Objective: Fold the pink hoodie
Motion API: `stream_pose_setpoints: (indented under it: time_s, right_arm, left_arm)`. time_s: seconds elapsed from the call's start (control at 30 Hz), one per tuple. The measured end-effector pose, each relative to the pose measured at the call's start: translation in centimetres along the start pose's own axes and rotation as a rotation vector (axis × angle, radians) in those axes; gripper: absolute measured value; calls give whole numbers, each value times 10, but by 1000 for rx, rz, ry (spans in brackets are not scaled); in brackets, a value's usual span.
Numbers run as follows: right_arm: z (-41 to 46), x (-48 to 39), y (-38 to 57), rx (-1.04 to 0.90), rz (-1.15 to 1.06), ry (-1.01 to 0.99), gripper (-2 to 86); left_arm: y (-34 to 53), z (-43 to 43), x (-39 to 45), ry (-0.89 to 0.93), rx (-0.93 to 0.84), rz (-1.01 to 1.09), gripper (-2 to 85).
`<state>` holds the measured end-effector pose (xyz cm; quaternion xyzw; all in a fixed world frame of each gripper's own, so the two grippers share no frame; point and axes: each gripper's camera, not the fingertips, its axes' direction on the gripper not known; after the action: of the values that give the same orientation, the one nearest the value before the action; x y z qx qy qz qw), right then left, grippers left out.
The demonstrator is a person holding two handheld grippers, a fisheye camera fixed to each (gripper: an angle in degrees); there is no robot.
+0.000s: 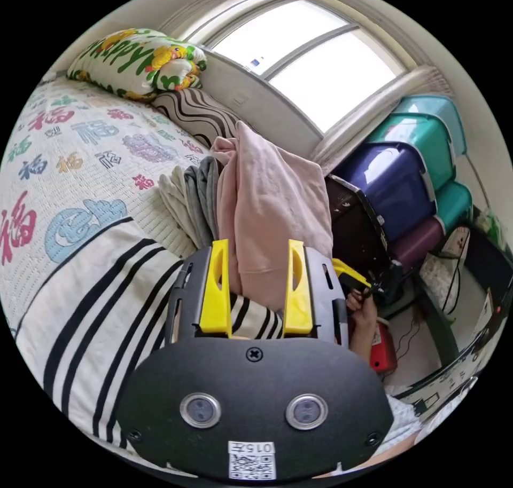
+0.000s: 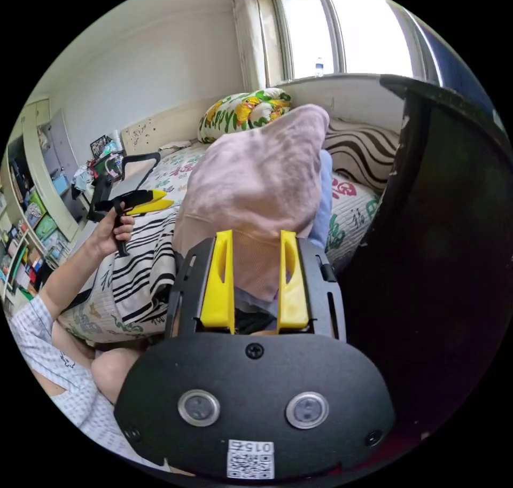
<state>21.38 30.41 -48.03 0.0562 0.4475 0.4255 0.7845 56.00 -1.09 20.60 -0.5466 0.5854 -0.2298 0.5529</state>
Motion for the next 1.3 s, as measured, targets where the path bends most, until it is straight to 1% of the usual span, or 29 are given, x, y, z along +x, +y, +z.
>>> stream_pose_setpoints:
  time_s: [0.07,0.13,0.2,0.23,0.27,0.33,0.4,0.43,0.47,0.5,0.53,0.57,0.6,0.67,0.7,0.73,0.77,0.8,0.87,0.9,0.97,1.0,1.03,1.07,1.13,1.2,1.27,1.3]
  right_arm:
    - [-3,21,12,67,40,-78,123]
    - [-10,32,21,86,55,-128,122]
    - [-16,42,29,80,58,-125,128]
    - [-18,47,33,93,56,-100,130]
    - [-14,51,34,77,49,-114,129]
    - [-3,57,29,40,41,-192,130]
    - [2,60,26,30,5,-215,122]
    - [1,64,27,65,-22,-266,99]
    - [-4,74,28,113,-2,-367,78]
    - [-8,79,29,151,14,-440,68]
    - [-16,89,31,246,47,-597,55]
    - [-23,93,31,318,66,-691,50]
    - [-27,90,30,351,56,-708,49]
    - [-51,63,20,460,-42,-687,44]
    - [-58,54,16,487,-69,-693,42]
    - [-71,38,8,540,-106,-726,41]
    - [-82,18,-3,566,-142,-761,40]
    - [-87,7,-8,573,-158,-779,40]
    - [-107,-43,-24,618,-230,-850,40]
    - [-113,-55,-26,639,-248,-875,40]
    - [-134,-98,-29,744,-292,-1016,41]
    - [-139,-108,-29,767,-301,-1054,41]
    - [-150,-130,-30,813,-320,-1097,41]
    - [-159,-155,-29,846,-336,-1086,41]
    - [-164,-195,-30,834,-339,-1055,41]
    - [-154,-232,-31,765,-296,-1091,41]
    - [-119,-281,-31,600,-275,-1175,40]
    - [-107,-294,-29,563,-275,-1206,40]
  left_arm:
    - [-1,17,-9,56,-36,-16,171]
    - [0,28,-9,92,-88,6,171]
    - [1,31,-5,47,-108,45,164]
    - [3,30,-1,24,-113,93,137]
    - [5,28,3,39,-117,133,102]
    - [9,24,5,80,-110,137,49]
    - [11,20,7,98,-112,143,31]
    - [10,14,7,173,-110,152,24]
    - [8,3,7,305,-80,151,20]
    - [8,-7,9,367,-39,157,18]
    - [8,-30,18,459,56,192,15]
    - [6,-55,33,522,125,260,13]
    - [5,-68,43,546,152,300,12]
    - [2,-127,86,614,227,453,8]
    - [3,-142,96,622,239,480,8]
    - [7,-175,115,631,268,524,8]
    - [15,-210,132,640,314,566,7]
    - [20,-229,138,646,337,583,7]
    - [48,-306,156,680,442,646,7]
    - [56,-326,159,685,469,662,7]
    - [97,-405,163,708,591,728,7]
    - [107,-424,163,713,617,743,7]
    - [129,-461,162,708,665,762,7]
    - [152,-497,160,676,714,776,6]
    - [188,-548,154,596,791,777,6]
    - [222,-595,141,523,848,759,6]
    - [266,-653,122,446,891,763,5]
    - [277,-667,118,415,905,757,6]
